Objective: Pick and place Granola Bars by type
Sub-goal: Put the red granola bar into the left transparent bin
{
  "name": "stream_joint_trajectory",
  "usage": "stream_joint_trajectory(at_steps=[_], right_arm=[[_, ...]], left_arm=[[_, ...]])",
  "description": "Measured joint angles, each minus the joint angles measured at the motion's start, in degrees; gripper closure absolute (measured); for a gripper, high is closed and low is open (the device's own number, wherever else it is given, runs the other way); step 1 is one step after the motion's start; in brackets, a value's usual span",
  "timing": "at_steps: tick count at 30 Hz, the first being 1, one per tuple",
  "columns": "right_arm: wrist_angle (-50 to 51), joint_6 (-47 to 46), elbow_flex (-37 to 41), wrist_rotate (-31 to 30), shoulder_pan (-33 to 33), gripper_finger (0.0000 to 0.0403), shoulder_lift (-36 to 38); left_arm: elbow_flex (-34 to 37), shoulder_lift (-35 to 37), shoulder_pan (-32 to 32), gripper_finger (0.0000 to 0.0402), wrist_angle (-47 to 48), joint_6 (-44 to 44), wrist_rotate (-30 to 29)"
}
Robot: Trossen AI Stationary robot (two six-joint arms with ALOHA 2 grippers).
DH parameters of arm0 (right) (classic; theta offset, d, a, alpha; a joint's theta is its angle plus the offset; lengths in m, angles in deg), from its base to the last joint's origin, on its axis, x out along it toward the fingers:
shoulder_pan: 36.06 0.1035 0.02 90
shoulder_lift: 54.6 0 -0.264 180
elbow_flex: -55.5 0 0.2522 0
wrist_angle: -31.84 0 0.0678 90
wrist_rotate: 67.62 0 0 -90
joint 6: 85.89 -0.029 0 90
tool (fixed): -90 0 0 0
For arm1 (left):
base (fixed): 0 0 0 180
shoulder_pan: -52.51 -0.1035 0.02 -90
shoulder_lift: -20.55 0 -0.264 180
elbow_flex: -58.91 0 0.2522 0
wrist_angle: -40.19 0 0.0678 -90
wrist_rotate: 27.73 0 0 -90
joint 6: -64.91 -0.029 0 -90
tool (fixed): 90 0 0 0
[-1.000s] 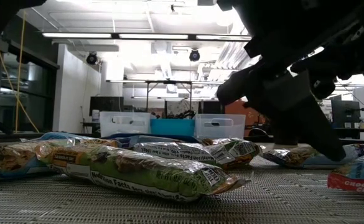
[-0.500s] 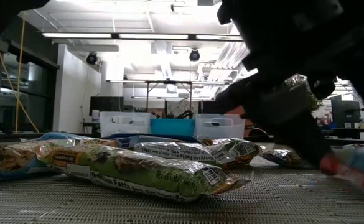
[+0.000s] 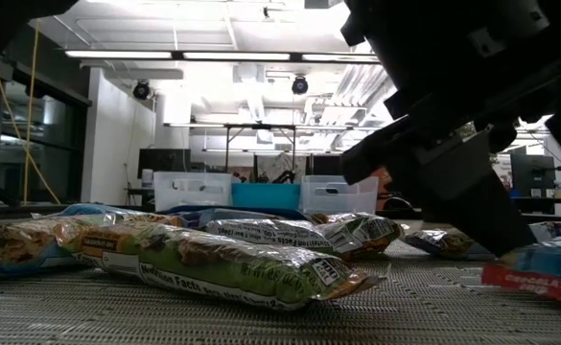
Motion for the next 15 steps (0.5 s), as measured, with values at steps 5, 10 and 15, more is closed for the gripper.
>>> stream_joint_trajectory(at_steps=[5, 10, 15], right_arm=[[0.0, 0.0, 0.0, 0.0, 0.0, 0.0402, 0.0], [0.0, 0.0, 0.0, 0.0, 0.0, 0.0402, 0.0], [0.0, 0.0, 0.0, 0.0, 0.0, 0.0402, 0.0]], left_arm=[[0.1, -0.1, 0.0, 0.023, 0.4, -1.1, -0.7], [0.1, -0.1, 0.0, 0.0258, 1.1, -1.5, -0.9], [-0.1, -0.2, 0.0, 0.0277, 1.4, -1.5, -2.9]])
